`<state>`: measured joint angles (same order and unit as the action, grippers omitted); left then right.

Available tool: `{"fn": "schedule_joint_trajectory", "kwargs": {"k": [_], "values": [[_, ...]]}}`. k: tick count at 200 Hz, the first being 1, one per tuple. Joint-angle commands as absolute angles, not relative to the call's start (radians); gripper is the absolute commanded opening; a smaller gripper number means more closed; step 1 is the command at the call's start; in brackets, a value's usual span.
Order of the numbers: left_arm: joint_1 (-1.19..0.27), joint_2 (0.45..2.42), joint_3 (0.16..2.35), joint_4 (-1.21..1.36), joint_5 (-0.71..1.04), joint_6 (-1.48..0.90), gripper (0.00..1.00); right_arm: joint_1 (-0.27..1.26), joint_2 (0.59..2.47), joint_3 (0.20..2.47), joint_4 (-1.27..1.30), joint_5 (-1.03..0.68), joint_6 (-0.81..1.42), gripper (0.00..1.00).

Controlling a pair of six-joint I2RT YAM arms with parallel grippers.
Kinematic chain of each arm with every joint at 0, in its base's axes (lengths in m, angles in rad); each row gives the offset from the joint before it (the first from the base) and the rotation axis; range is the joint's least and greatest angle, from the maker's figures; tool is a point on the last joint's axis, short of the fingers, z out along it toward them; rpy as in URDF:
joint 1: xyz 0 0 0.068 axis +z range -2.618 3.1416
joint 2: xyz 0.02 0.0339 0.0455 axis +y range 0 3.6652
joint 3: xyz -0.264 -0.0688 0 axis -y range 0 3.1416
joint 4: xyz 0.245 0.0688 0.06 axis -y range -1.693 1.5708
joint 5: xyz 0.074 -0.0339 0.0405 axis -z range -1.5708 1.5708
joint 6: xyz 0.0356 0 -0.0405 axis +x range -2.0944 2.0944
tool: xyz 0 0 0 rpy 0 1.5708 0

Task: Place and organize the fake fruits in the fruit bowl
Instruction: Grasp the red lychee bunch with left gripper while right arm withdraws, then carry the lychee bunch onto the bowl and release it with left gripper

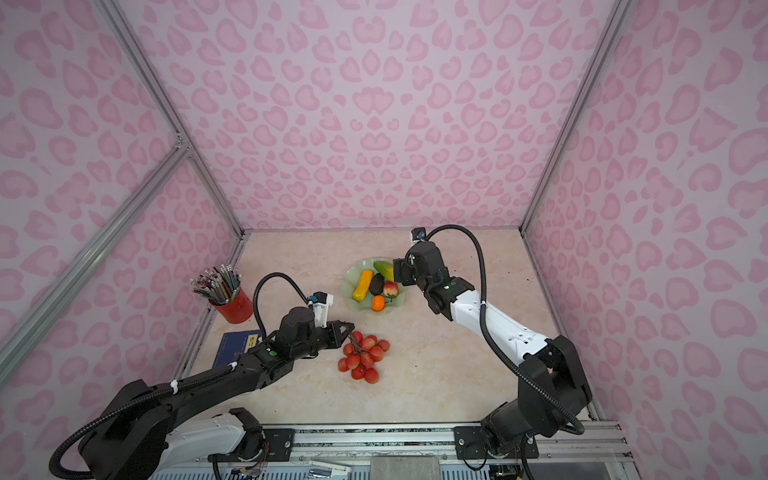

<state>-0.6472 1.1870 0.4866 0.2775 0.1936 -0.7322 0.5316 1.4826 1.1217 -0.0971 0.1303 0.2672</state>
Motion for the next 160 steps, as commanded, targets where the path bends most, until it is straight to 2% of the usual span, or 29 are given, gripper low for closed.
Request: {"fn": "schedule_joint_trajectory", "kwargs": {"k": [1,40,68,108,160], "values": [[-0.646,1.158,0.52,0.296,0.215,-0.741,0.04,0.518,1.46,1.084,-0.077,0.126,0.295,0.9],[-0.646,1.112,0.621,0.285,0.242,-0.69,0.04,0.468,1.393,1.004,-0.053,0.102,0.34,0.92],[-0.639,1.152,0.743,0.278,0.249,-0.597,0.04,0.423,1.333,0.939,-0.045,0.077,0.362,0.94],[-0.577,1.31,0.912,0.323,0.29,-0.524,0.04,0.356,1.224,0.854,-0.04,0.046,0.389,0.98],[-0.493,1.582,1.06,0.434,0.432,-0.563,0.04,0.278,1.111,0.778,-0.05,0.061,0.394,0.98]]}}
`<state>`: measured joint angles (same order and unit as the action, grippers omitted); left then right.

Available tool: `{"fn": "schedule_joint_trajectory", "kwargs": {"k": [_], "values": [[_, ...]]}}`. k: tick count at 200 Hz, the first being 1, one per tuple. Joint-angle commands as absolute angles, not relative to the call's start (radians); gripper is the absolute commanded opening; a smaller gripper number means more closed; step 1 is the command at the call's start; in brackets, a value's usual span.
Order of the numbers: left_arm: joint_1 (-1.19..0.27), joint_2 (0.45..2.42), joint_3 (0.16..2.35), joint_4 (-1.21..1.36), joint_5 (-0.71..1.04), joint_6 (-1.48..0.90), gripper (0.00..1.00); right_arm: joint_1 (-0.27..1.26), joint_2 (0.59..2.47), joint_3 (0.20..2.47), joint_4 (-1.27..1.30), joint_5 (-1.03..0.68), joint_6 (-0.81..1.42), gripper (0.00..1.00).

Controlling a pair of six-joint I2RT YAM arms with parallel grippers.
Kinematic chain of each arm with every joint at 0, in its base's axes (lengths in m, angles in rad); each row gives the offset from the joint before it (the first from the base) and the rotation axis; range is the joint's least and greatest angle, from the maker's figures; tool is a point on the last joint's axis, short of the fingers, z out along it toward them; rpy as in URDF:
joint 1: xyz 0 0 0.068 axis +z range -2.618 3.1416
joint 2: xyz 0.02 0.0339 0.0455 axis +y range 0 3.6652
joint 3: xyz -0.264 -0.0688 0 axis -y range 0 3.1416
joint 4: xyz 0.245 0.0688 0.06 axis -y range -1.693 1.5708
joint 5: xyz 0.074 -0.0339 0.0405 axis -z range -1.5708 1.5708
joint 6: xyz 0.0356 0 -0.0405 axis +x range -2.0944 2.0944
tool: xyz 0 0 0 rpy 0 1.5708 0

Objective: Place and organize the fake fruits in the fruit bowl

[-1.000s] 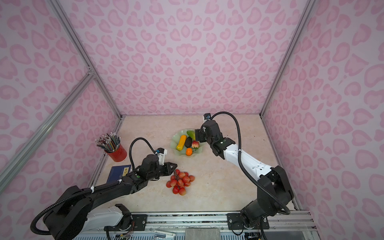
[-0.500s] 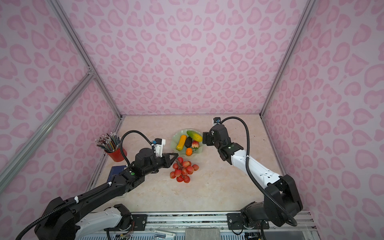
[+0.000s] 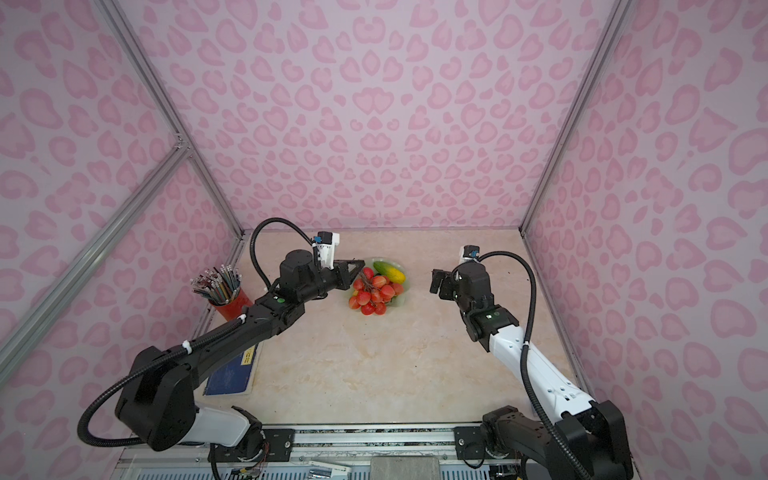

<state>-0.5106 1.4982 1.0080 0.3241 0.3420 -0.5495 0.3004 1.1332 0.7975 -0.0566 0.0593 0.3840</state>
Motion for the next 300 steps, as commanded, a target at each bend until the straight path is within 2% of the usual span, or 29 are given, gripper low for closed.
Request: {"fn": "schedule_joint_trajectory", "kwargs": {"k": [1,45,64,77,101,127,138,155,179,197,228,257,275,300], "values": [[-0.492,1.584,1.061,0.436,0.434,-0.565,0.04,0.277,1.11,0.778,-0.05,0.061,0.393,0.98],[-0.458,1.73,1.084,0.471,0.427,-0.586,0.04,0.248,1.118,0.778,-0.051,0.047,0.396,0.98],[-0.45,1.767,1.088,0.469,0.423,-0.592,0.07,0.245,1.135,0.788,-0.049,0.041,0.397,0.98],[-0.447,1.778,1.089,0.466,0.423,-0.59,0.17,0.245,1.145,0.795,-0.047,0.039,0.397,0.98],[-0.446,1.764,1.092,0.449,0.399,-0.562,0.46,0.244,1.157,0.8,-0.043,0.038,0.396,0.98],[-0.435,1.716,1.09,0.427,0.335,-0.53,0.62,0.242,1.164,0.803,-0.043,0.036,0.397,0.98],[-0.43,1.687,1.09,0.426,0.32,-0.521,0.83,0.242,1.166,0.804,-0.046,0.035,0.396,0.98],[-0.426,1.622,1.08,0.429,0.274,-0.491,1.0,0.241,1.17,0.808,-0.05,0.037,0.393,0.98],[-0.427,1.487,1.048,0.422,0.173,-0.404,0.97,0.24,1.175,0.81,-0.051,0.044,0.381,0.98],[-0.427,1.355,0.973,0.439,0.014,-0.302,0.97,0.241,1.186,0.808,-0.045,0.054,0.36,0.99],[-0.427,1.127,0.731,0.528,-0.343,-0.1,0.97,0.242,1.203,0.807,-0.073,0.108,0.27,0.99],[-0.416,1.038,0.505,0.572,-0.552,0.034,0.97,0.242,1.126,0.678,0.05,0.233,0.205,0.99],[-0.386,1.024,0.389,0.618,-0.574,0.048,0.97,0.242,1.071,0.554,0.204,0.369,0.155,0.99],[-0.313,1.032,0.274,0.713,-0.502,0.019,0.97,0.234,1.055,0.456,0.333,0.476,0.1,0.99]]}}
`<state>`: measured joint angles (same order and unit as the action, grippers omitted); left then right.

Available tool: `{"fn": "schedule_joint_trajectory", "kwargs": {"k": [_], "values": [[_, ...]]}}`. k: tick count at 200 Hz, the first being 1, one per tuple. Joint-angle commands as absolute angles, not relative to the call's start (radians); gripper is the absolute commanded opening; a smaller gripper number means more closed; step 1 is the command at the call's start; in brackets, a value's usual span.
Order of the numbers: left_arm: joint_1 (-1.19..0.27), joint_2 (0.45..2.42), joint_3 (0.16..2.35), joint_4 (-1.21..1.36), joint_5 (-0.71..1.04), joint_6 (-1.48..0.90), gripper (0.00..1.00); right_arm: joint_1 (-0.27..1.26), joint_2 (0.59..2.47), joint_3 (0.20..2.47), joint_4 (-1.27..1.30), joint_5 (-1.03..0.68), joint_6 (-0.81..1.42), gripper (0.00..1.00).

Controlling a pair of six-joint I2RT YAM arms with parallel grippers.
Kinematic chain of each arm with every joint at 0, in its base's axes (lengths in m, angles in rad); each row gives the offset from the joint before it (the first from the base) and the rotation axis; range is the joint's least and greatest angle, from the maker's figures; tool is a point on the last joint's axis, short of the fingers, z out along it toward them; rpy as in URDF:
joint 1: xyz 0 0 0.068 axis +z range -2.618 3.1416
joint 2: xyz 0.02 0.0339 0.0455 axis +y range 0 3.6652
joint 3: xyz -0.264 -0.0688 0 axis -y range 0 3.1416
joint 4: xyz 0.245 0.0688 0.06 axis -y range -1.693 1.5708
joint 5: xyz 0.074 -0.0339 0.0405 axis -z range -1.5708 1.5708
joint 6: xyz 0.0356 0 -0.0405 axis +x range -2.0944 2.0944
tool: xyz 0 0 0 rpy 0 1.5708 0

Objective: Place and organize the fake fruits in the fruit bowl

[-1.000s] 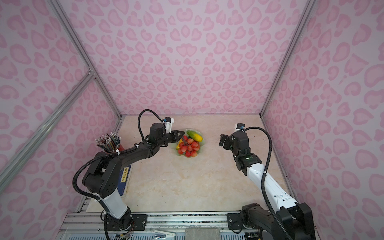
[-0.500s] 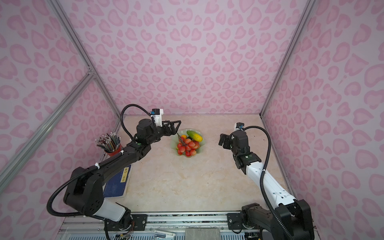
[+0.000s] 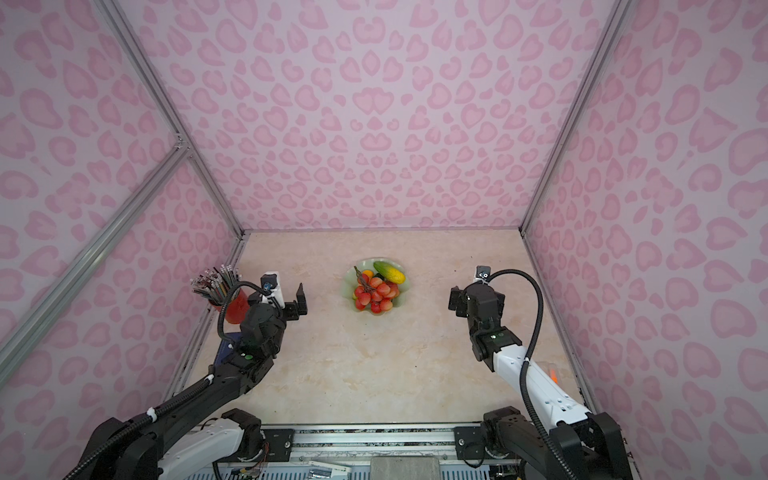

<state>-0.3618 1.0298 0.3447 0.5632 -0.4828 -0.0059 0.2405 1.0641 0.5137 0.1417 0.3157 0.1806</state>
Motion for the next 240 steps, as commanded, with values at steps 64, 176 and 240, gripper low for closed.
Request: {"fn": "schedule_joint_trajectory", "kwargs": {"k": [64,176,240], "values": [[-0.148,1.231,0.241,0.883,-0.354,-0.069,0.96,0.16,1.291,0.312,0.751,0.43,0.054,0.99],[-0.006,1.469,0.306,1.017,-0.26,-0.098,0.97,0.059,1.54,0.339,0.97,0.272,0.032,1.0],[-0.009,1.473,0.316,1.006,-0.265,-0.096,0.97,0.059,1.538,0.339,0.973,0.273,0.032,1.0]]}}
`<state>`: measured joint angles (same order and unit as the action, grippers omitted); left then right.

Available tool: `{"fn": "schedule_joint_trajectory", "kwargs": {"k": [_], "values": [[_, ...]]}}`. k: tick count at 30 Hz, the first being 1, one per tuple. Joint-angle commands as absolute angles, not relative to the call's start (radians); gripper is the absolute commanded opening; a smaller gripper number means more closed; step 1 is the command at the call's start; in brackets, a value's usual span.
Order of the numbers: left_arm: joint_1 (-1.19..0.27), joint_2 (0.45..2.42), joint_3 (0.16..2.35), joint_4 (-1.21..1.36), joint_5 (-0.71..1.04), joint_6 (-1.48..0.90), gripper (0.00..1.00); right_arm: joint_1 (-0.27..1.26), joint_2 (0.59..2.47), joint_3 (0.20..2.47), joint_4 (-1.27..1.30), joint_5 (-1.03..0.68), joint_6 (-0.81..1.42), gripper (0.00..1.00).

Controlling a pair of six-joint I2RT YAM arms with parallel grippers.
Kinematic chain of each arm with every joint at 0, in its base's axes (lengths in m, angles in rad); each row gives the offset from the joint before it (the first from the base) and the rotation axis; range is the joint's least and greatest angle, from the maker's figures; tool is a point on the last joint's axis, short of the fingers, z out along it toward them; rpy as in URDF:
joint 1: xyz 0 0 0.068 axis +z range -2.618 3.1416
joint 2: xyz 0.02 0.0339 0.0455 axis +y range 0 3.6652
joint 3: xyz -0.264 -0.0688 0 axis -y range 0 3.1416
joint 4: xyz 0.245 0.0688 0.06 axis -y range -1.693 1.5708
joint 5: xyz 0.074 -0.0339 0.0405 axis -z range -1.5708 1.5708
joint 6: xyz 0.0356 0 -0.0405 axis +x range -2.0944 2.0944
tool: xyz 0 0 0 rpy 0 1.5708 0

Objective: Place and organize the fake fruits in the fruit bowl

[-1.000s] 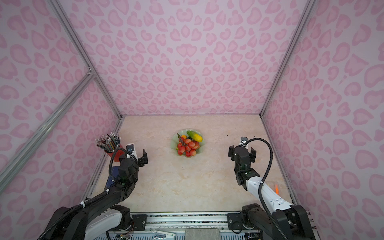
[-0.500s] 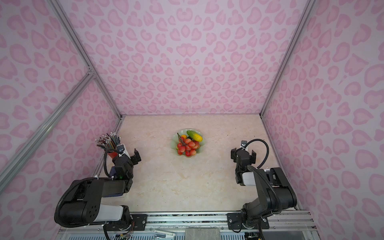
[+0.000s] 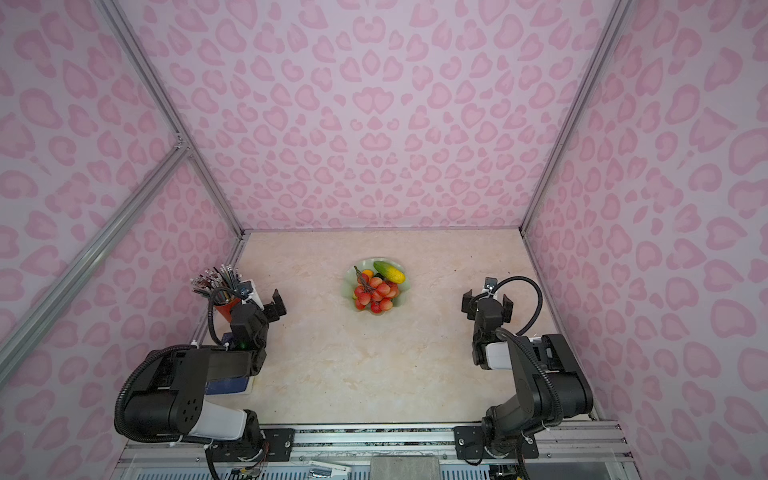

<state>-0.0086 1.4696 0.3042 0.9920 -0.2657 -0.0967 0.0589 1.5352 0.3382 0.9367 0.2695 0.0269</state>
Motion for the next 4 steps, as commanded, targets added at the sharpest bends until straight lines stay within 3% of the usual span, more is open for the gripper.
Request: {"fn": "schedule_joint_trajectory", "kwargs": {"k": [1,4], "values": [[-0.009,1.473,0.316,1.007,-0.265,-0.097,0.97,0.059,1.538,0.339,0.973,0.273,0.032,1.0],[-0.011,1.47,0.308,1.018,-0.265,-0.094,0.97,0.051,1.528,0.31,1.012,0.37,0.089,1.0]]}}
